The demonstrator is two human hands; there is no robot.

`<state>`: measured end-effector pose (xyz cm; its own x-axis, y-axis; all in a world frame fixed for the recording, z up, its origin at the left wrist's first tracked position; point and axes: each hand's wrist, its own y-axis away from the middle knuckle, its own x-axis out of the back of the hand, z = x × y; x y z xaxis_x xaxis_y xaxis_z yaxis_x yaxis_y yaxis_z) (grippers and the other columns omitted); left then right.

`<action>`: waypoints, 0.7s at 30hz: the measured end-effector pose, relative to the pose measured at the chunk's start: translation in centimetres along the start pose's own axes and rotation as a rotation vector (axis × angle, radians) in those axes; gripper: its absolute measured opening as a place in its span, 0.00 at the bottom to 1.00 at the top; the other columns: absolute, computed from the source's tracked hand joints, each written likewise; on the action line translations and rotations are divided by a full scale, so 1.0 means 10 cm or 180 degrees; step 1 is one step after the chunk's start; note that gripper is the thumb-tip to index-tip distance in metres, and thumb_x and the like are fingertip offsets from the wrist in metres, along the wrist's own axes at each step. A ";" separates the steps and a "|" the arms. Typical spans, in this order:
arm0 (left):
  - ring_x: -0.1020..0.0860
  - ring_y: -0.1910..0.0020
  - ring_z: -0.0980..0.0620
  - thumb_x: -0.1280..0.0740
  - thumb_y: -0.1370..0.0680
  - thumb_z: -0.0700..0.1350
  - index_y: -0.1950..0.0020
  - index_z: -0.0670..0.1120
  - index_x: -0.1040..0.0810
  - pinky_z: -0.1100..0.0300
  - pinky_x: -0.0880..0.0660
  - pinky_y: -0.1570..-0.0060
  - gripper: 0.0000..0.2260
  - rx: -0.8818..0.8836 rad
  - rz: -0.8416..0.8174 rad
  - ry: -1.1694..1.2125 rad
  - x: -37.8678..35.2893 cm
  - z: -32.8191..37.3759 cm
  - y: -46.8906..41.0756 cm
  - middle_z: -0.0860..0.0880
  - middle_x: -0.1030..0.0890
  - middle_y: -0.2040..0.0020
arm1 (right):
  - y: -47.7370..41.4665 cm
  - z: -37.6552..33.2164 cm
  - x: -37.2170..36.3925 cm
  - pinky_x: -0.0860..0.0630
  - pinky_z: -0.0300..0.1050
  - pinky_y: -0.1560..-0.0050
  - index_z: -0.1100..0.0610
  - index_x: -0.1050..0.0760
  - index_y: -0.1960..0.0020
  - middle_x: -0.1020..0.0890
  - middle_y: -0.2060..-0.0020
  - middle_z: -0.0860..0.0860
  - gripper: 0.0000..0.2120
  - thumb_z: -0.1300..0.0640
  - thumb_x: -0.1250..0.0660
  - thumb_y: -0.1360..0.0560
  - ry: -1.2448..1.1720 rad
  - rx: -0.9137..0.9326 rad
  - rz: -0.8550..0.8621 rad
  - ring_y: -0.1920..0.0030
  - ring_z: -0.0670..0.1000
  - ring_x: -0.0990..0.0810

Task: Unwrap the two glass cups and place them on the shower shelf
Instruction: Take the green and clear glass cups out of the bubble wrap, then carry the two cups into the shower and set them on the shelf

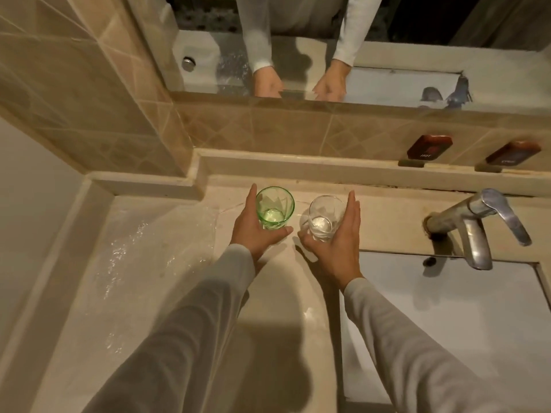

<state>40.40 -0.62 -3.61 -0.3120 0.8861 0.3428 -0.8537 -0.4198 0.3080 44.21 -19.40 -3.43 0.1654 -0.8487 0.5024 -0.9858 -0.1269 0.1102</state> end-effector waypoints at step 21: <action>0.17 0.46 0.46 0.18 0.38 0.47 0.41 0.54 0.22 0.48 0.19 0.53 0.28 0.0662 -0.0677 0.2020 0.55 0.35 0.57 0.47 0.16 0.44 | 0.33 -0.61 0.18 0.19 0.56 0.38 0.43 0.27 0.38 0.20 0.40 0.57 0.38 0.46 0.15 0.43 -0.1953 -0.0614 0.0153 0.41 0.53 0.17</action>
<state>35.26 1.13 3.19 -0.3843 0.8701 -0.3086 -0.8455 -0.1975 0.4962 41.40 -18.17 3.09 0.0178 -0.9977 -0.0649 -0.9591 -0.0354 0.2808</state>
